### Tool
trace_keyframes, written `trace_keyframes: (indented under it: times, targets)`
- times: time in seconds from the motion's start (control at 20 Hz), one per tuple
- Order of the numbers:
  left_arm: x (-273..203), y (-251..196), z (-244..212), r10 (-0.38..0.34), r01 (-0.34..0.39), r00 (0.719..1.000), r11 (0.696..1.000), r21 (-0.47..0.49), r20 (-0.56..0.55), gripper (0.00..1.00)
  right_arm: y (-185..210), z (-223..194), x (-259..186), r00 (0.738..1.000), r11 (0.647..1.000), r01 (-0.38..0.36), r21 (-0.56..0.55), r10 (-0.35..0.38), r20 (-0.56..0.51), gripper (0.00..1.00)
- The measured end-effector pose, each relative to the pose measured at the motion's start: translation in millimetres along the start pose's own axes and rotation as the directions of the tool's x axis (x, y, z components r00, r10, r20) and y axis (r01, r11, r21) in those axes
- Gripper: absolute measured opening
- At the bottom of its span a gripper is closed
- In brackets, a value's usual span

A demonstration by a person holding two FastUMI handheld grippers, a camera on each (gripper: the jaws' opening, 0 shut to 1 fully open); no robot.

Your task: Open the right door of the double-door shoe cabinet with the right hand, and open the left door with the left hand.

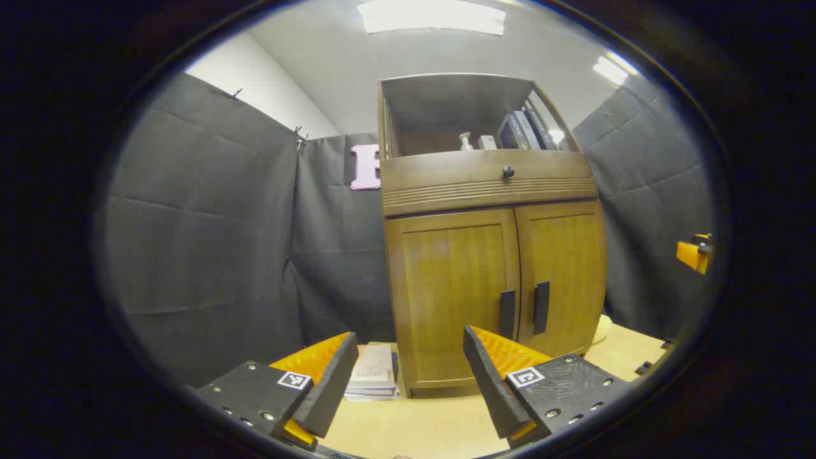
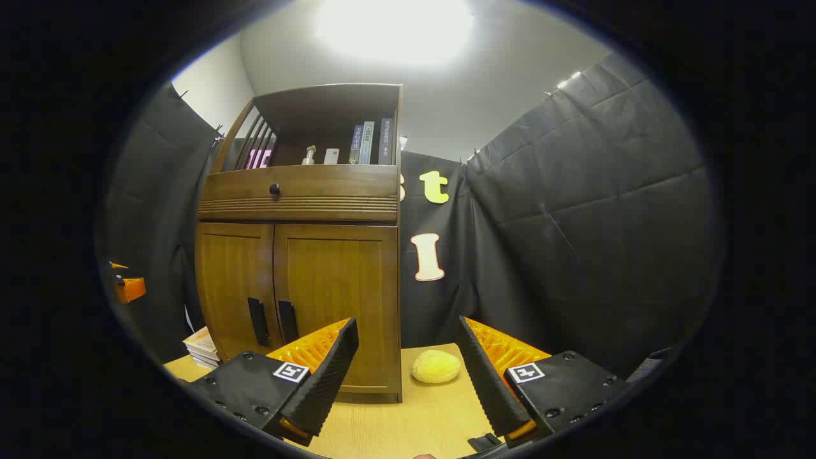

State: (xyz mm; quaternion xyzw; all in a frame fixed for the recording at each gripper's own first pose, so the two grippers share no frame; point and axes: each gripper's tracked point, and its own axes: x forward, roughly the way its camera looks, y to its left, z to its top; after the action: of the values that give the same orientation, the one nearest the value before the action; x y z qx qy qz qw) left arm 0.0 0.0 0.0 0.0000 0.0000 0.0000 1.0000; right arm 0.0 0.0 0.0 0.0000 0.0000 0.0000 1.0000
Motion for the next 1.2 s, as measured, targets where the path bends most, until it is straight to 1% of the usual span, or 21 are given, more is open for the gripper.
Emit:
trace_keyframes:
  times: [0.45, 0.9, 1.2]
  targets:
    - [-4.6, -0.5, -1.0, -0.006, 0.006, 1.000, 1.000, 0.013, 0.012, 0.97, 1.5, -3.0, -1.9, 1.000, 1.000, -0.002, 0.000, 0.002, 0.000, 0.96]
    - [-7.6, 0.8, -2.1, 0.010, -0.010, 1.000, 1.000, 0.011, 0.026, 0.97, 8.9, -5.9, 5.1, 1.000, 1.000, -0.015, 0.013, 0.014, 0.005, 0.97]
    - [-9.3, 1.5, -4.5, 0.019, -0.019, 1.000, 1.000, 0.005, 0.024, 0.97, 37.0, -0.5, 22.4, 0.997, 0.998, -0.068, 0.015, 0.067, 0.043, 0.97]
